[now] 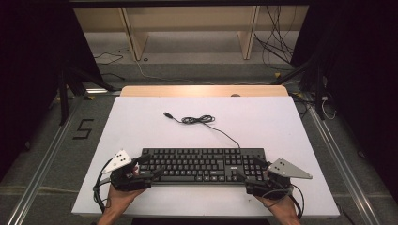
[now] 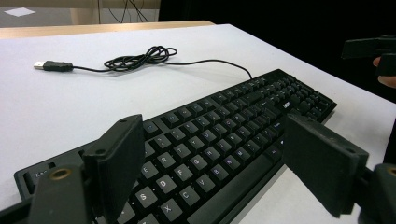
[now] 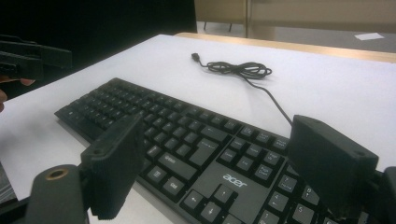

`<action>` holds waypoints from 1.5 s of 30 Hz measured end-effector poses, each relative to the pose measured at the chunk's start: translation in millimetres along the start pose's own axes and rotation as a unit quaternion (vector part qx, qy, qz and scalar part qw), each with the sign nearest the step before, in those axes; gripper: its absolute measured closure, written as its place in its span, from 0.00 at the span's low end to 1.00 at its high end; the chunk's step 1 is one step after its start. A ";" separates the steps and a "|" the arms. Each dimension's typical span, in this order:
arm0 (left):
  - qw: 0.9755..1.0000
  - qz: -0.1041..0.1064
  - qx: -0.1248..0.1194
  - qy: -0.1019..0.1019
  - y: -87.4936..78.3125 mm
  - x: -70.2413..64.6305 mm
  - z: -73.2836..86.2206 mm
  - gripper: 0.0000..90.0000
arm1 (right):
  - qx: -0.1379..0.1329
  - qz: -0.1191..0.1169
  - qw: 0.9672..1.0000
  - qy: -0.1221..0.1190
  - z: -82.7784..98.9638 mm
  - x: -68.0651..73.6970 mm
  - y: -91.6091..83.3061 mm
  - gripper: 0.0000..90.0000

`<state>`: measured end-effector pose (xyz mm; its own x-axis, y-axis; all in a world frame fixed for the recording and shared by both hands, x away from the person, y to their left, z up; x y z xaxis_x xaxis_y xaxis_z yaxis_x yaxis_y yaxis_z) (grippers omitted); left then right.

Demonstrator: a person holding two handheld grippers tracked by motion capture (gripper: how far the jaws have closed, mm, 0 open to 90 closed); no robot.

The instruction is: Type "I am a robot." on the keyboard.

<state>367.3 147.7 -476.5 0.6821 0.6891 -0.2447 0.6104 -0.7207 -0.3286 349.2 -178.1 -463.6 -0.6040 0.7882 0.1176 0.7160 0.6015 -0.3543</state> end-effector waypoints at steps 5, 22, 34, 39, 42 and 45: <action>1.000 0.000 0.000 0.000 0.1 -0.2 0.1 0.23 | 0.000 0.000 1.000 0.000 -0.1 0.0 0.1 0.22; 1.000 -0.005 -0.001 -0.001 -0.7 1.7 -0.5 0.23 | 0.013 -0.030 0.999 0.003 -4.2 14.8 15.7 0.20; 1.000 -0.010 -0.003 -0.004 -2.4 4.2 -0.8 0.23 | 0.031 -0.055 0.998 -0.014 -9.9 34.8 42.2 0.22; 1.000 -0.013 -0.004 -0.007 -3.2 6.2 -0.9 0.23 | 0.032 -0.059 0.998 -0.017 -13.6 37.6 52.0 0.25; 1.000 -0.015 -0.003 -0.007 -3.9 7.2 -0.9 0.23 | 0.040 -0.064 0.997 -0.022 -14.2 42.0 61.3 0.28; 1.000 -0.015 -0.002 -0.007 -4.1 7.3 -0.7 0.23 | 0.048 -0.064 0.997 -0.023 -14.2 44.2 66.1 0.31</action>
<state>370.1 155.6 -476.3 0.6574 0.7119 -0.2471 0.6329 -0.6996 -0.3318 374.8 -101.7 -468.7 -0.7056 0.6973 0.1261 0.5964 0.6805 -0.4257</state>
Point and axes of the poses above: each handheld gripper's, and its own axes: y roughly forward along the jaws, z roughly out of its underside, x roughly to its left, the point moved 8 cm from there along y, roughly forward along the jaws, and after that the axes turned 1 degree about z, right-handed, at the moved point
